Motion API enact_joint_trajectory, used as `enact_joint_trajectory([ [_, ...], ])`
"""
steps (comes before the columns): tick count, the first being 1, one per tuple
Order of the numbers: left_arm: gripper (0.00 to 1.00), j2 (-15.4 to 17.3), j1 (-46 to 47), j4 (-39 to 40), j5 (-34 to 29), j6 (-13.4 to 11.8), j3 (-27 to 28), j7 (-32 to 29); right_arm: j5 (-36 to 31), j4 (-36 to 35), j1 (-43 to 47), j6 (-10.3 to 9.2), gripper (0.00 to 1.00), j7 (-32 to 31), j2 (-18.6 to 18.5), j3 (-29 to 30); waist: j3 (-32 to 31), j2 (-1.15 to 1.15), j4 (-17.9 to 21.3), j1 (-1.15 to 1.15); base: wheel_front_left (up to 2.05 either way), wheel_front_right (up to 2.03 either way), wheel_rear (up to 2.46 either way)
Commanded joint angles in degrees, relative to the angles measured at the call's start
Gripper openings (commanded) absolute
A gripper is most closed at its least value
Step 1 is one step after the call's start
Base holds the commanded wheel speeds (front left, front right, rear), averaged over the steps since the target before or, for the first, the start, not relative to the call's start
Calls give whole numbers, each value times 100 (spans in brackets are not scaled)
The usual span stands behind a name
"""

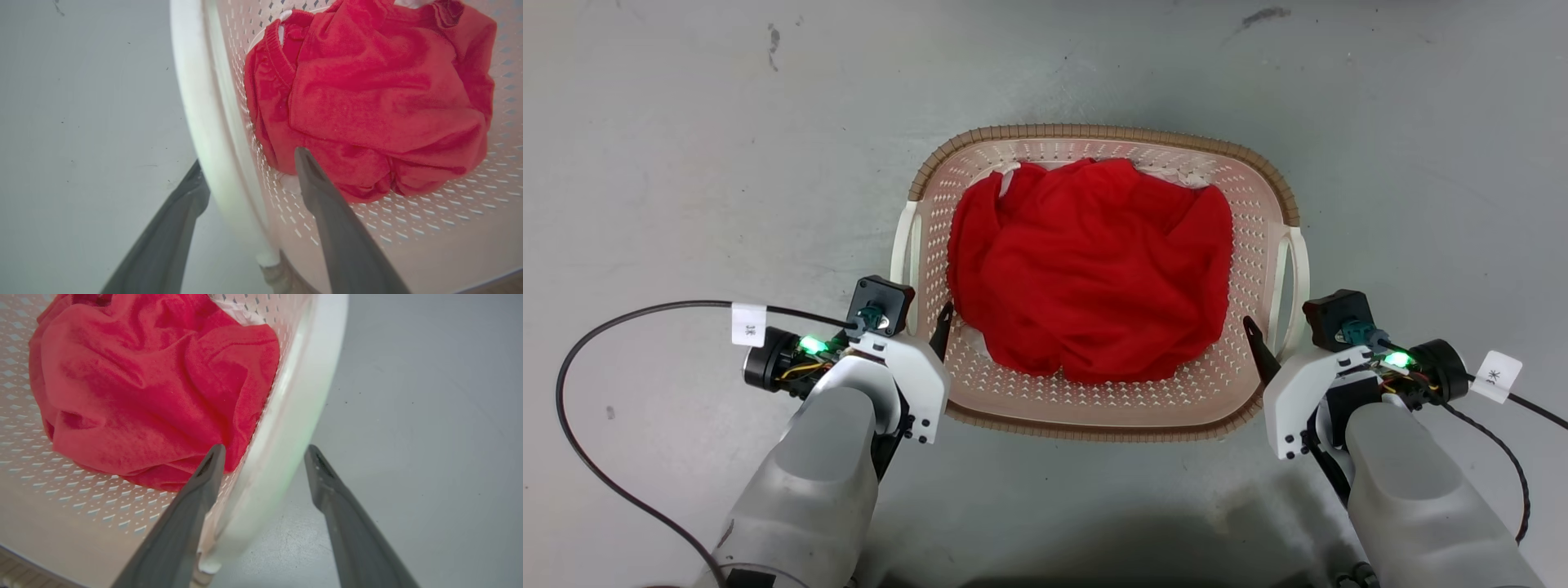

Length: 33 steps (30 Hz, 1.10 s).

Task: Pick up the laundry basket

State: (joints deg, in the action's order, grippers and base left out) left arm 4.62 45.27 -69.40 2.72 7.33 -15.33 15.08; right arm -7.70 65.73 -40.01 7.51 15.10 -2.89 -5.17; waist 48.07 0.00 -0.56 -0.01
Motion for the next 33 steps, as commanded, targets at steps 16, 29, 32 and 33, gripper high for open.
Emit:
enact_joint_trajectory([
  [16, 0, -59, 66, -392, 56, -37, -260, -15, 209, 521, -151, -3, 0, 10, -17, -249, -197, 0, -53, 1, 0, 0, 0],
  [29, 0, -54, -724, -442, 332, 4, -356, -119, 470, 771, 377, -6, 0, -304, -23, -535, -1608, 0, -71, 1, 0, 0, 0],
  [32, 0, -27, -918, -443, 382, 4, -398, -221, 606, 781, 510, -6, 0, -379, -30, -667, -1955, 0, -71, 1, 0, 0, 0],
  [33, 0, -26, -991, -444, 408, 6, -413, -268, 654, 787, 567, -6, 0, -404, -31, -714, -2076, 0, -74, 1, 0, 0, 0],
])
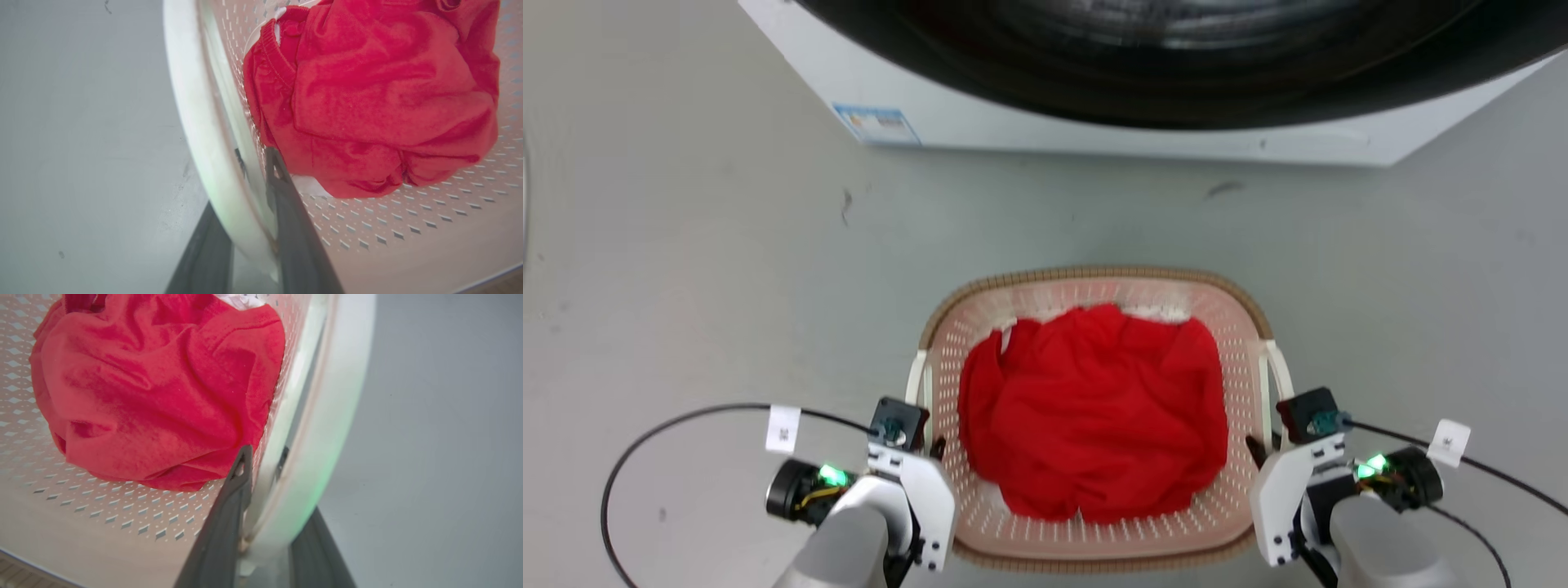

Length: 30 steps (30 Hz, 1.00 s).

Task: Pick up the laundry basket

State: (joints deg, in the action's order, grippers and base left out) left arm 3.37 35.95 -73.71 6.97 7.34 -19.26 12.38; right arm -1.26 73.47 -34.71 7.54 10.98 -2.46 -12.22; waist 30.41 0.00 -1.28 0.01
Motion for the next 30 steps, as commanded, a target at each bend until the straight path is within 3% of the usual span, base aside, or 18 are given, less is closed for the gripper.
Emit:
enact_joint_trajectory([
  [1, 0, 101, -120, -13, 9, 6, -28, -30, 50, 14, 97, -10, 0, -27, -76, -58, -408, 0, -2, -1, 0, 0, 0],
  [19, 0, 51, -1129, -13, 783, 9, -754, -761, 1075, 29, 994, -8, 0, -795, -77, -1204, -2311, 0, 6, -1, 0, 0, 0],
  [30, 0, 157, -1636, 107, 1379, 10, -1360, -1148, 1686, 7, 1491, -7, 0, -1251, -93, -1847, -3070, 0, -55, -1, 0, 0, 0],
])
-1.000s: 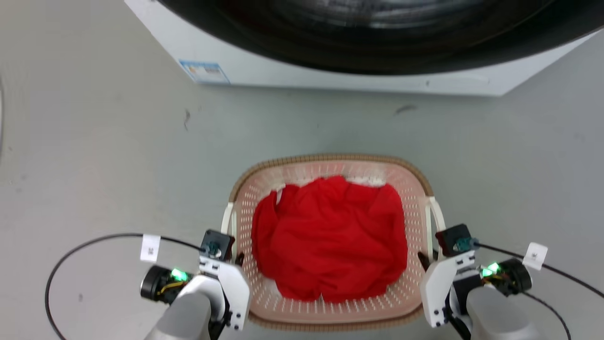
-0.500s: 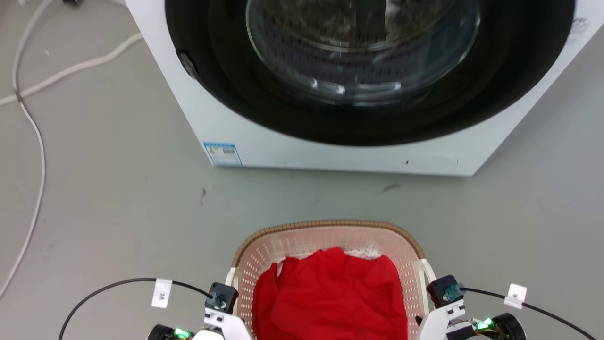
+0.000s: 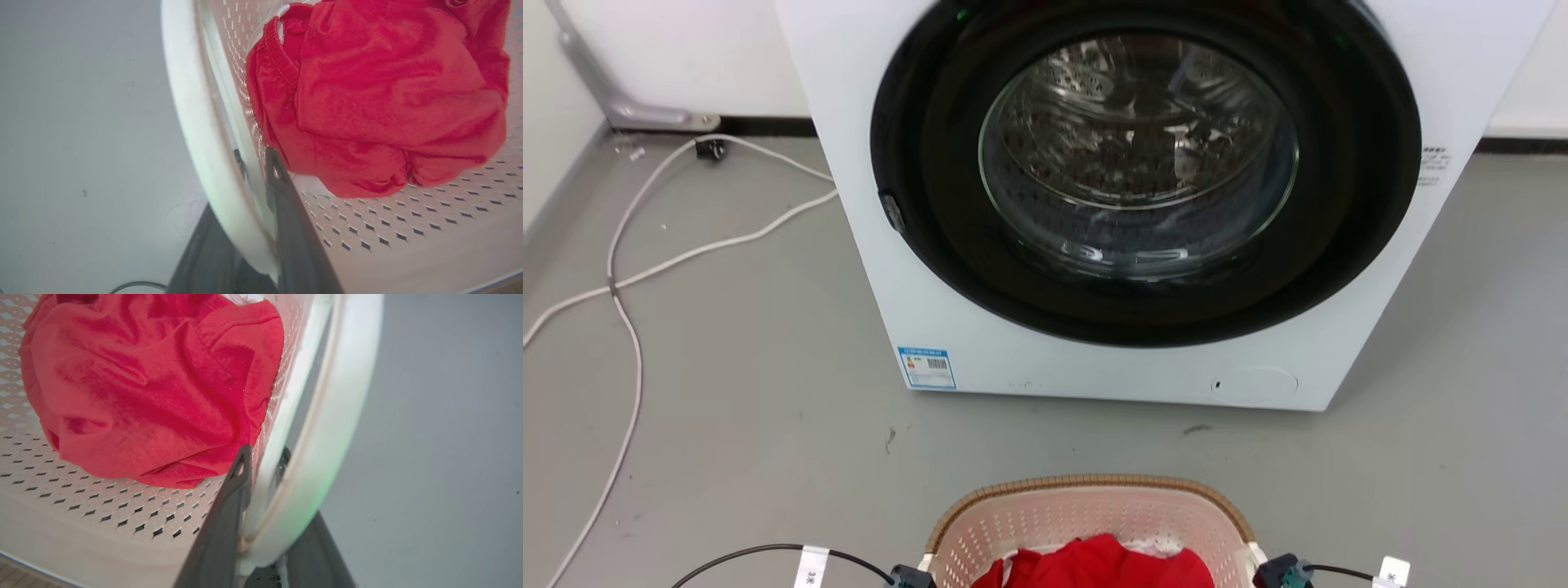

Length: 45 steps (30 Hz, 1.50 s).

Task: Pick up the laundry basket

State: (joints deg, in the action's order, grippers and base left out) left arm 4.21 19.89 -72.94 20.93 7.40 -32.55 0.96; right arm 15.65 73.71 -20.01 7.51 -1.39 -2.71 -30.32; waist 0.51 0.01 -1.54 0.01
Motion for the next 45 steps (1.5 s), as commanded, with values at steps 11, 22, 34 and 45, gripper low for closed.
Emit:
enact_joint_trajectory([
  [11, 0, 268, -260, 256, 578, 5, -630, -332, 804, -396, 269, -3, 0, -514, -240, -777, -331, -1, -30, -1, 0, 0, 0],
  [22, 0, 451, -266, 383, 1085, 5, -1129, -561, 1418, -582, 340, -4, 0, -715, -463, -1412, -444, -1, 60, -1, 0, 0, 0],
  [34, 0, 515, -126, 411, 1492, 5, -1650, -773, 1946, -566, 285, -4, 0, -855, -601, -1947, -493, -1, 50, -1, 0, 0, 0],
  [45, 0, 564, -47, 431, 1773, 5, -1997, -741, 2265, -534, 226, -4, 0, -840, -623, -2300, -485, -1, 65, -1, 0, 0, 0],
])
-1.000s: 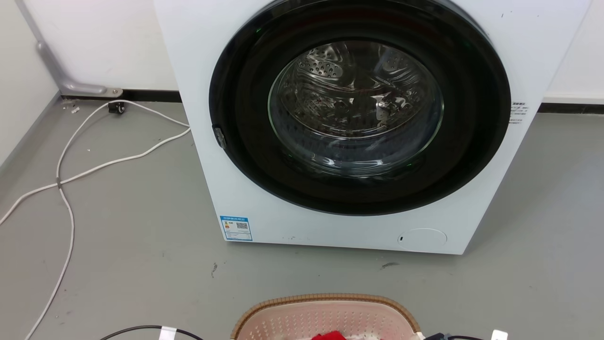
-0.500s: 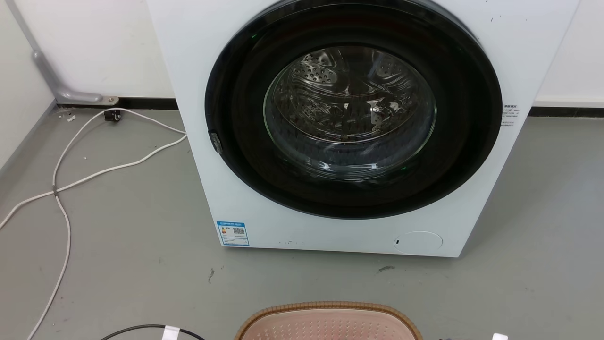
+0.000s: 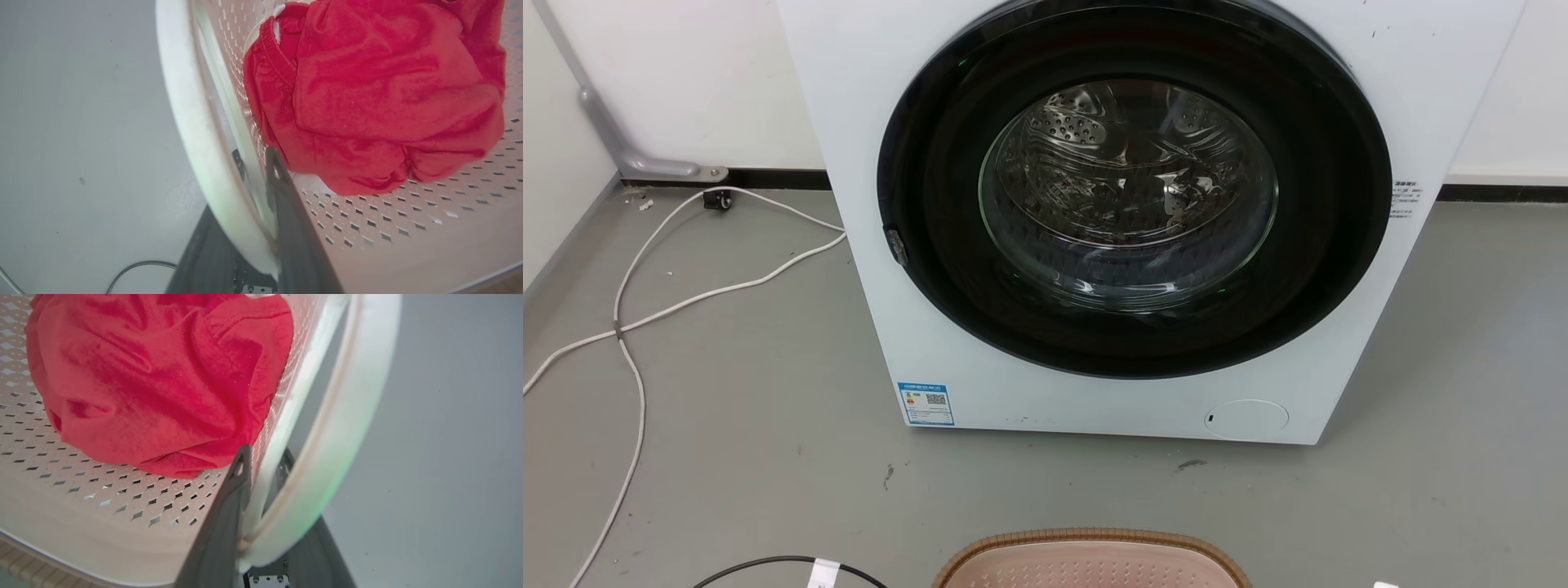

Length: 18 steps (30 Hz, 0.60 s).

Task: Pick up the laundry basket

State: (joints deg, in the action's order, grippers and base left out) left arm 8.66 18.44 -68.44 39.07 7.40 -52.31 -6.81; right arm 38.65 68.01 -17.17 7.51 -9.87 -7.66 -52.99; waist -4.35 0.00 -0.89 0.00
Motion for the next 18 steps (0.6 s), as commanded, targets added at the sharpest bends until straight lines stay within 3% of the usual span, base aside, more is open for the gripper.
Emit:
enact_joint_trajectory([
  [1, 0, 122, 95, -26, -10, 5, -46, 38, -9, 40, -68, -3, 0, 12, -130, -61, 2, 0, -1, 0, 0, 0, 0],
  [18, 0, 184, 128, -122, 431, 5, -439, 106, 407, 129, -151, -4, 0, 90, -118, -519, 18, 0, -45, 0, 0, 0, 0],
])
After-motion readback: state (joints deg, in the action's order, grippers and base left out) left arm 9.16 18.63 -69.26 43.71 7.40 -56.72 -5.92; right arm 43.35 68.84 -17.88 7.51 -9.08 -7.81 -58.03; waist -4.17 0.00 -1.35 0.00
